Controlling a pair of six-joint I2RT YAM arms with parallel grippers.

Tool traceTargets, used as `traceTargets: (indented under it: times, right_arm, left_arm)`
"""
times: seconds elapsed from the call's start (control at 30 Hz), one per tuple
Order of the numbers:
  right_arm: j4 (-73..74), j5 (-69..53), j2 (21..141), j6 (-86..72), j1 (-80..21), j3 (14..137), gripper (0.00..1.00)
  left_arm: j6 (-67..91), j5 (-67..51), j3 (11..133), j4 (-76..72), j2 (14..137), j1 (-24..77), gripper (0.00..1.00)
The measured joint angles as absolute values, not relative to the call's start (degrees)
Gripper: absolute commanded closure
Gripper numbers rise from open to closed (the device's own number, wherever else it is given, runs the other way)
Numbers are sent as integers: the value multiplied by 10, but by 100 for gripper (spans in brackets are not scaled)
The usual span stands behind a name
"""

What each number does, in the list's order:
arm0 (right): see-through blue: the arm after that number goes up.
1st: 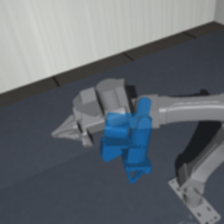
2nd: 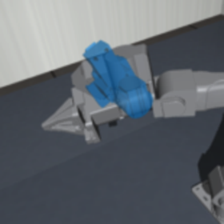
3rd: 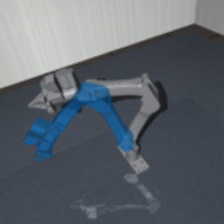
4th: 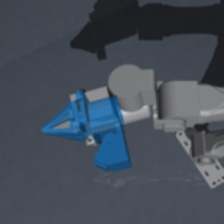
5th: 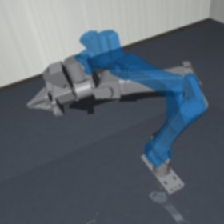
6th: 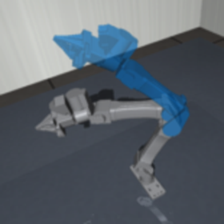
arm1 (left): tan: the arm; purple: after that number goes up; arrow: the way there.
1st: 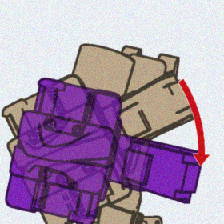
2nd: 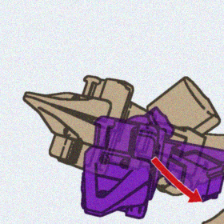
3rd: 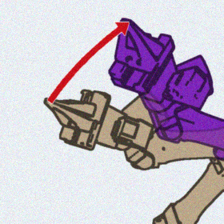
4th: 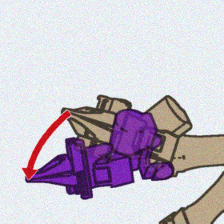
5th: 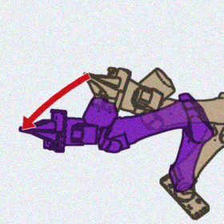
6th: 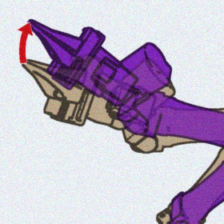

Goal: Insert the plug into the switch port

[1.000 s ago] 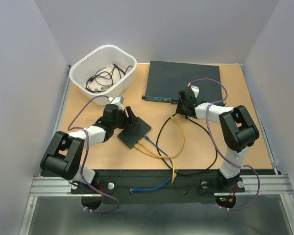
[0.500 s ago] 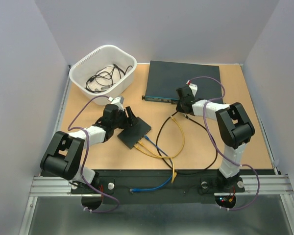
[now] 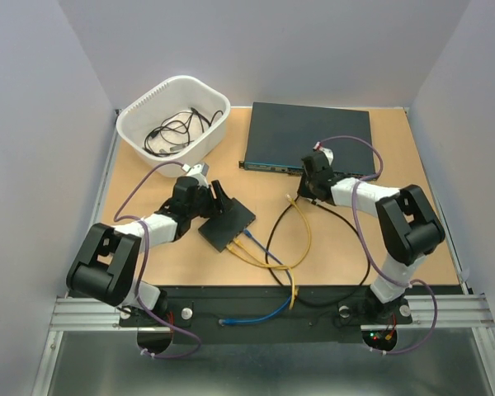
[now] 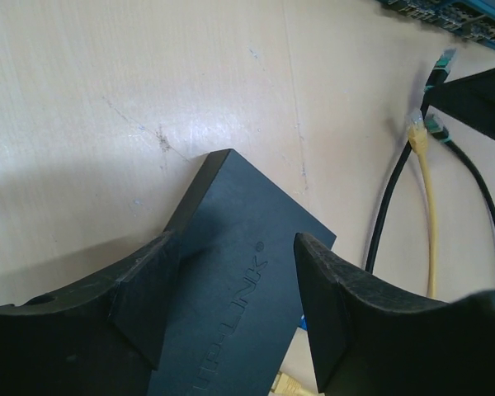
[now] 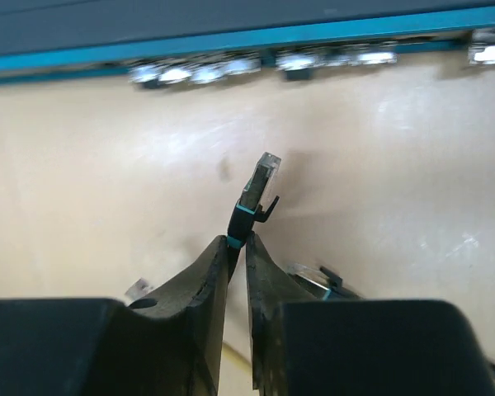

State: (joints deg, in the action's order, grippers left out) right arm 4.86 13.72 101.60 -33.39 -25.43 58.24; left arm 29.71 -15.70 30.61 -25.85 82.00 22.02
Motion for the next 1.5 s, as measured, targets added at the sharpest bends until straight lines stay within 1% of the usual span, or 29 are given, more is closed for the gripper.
traceTargets:
  times: [0.17, 0.33, 0.53, 0.7, 0.87, 1.3, 1.5]
  right_arm:
    - [35, 89, 940, -307, -289, 559, 99]
    - [-23, 30, 895, -282, -327, 530, 100]
    - [-84, -27, 889, -257, -374, 480, 100]
    - [-132, -42, 889, -243, -439, 462, 100]
    - [-188, -59, 888, -238, -482, 442, 99]
    - [-228, -67, 888, -237, -510, 433, 100]
    - [-228, -67, 888, -237, -512, 434, 100]
  left_arm:
    - [307, -169, 306, -258, 796, 220, 32]
    - [317, -183, 302, -269, 748, 220, 33]
    - [335, -209, 261, -327, 682, 220, 33]
    - [347, -223, 227, -368, 666, 221, 36]
    - [352, -233, 213, -388, 667, 222, 37]
    - [359, -241, 202, -435, 668, 252, 42]
    - [358, -230, 202, -439, 686, 277, 46]
